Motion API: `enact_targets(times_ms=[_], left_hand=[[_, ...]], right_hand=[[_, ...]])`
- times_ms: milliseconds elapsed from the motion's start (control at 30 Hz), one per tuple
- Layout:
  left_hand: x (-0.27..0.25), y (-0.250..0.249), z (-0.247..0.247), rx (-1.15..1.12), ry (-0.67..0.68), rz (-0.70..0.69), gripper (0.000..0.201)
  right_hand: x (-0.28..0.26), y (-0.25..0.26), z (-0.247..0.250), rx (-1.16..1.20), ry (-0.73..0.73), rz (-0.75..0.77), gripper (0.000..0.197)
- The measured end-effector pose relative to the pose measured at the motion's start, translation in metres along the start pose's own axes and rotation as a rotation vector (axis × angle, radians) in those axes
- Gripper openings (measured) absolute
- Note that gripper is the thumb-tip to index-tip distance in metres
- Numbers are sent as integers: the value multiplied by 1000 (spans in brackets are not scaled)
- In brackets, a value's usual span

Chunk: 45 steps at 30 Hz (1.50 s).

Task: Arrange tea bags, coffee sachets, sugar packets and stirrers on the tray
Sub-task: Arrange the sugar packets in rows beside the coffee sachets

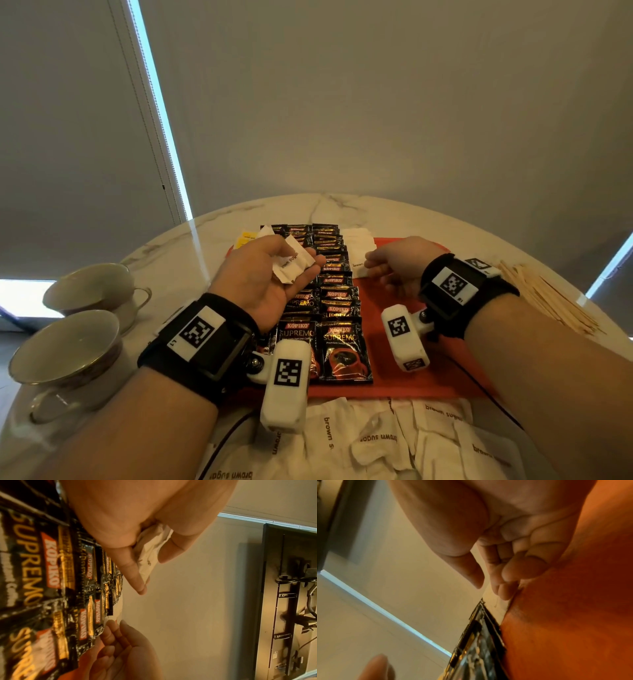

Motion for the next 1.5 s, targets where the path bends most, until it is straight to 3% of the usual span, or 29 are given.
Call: enact_targets(times_ms=[133, 233, 367, 467, 833, 933, 1067, 1200, 1367, 1500], left_hand=[[2, 4, -2, 48, 21, 29, 28], [2, 5, -2, 98, 16, 52, 25], [0, 5, -3, 233, 18, -8, 34], [-1, 5, -4, 284, 9, -58, 35], [-1, 0, -11, 330, 141, -149, 49], [-5, -4, -13, 296, 157, -164, 44], [-7, -5, -12, 260, 129, -167, 40], [-6, -8, -7, 330, 56, -190, 42], [-8, -8, -6, 344, 26, -193, 39], [-4, -6, -4, 290, 1, -166, 39]], right_hand=[[-7, 6, 0, 123, 10, 26, 19], [-20, 19, -6, 292, 62, 190, 23], [-47, 30, -32, 388, 248, 379, 23], [-53, 29, -41, 408, 232, 451, 13], [-51, 20, -44, 629, 241, 334, 3], [-51, 20, -41, 650, 236, 334, 16], [-51, 21, -35, 647, 171, 342, 6], [-48, 16, -27, 611, 41, 326, 10], [-51, 19, -30, 520, 142, 375, 16], [-51, 21, -23, 421, 95, 425, 17]])
Point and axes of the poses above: each hand's wrist, its own x-axis towards the middle knuckle, its own z-axis out of the back of the hand, y = z × x, the point moved 6 cm from there along x, towards the middle knuckle, and after that the axes turned 9 degrees about z, right-handed, at the moved point
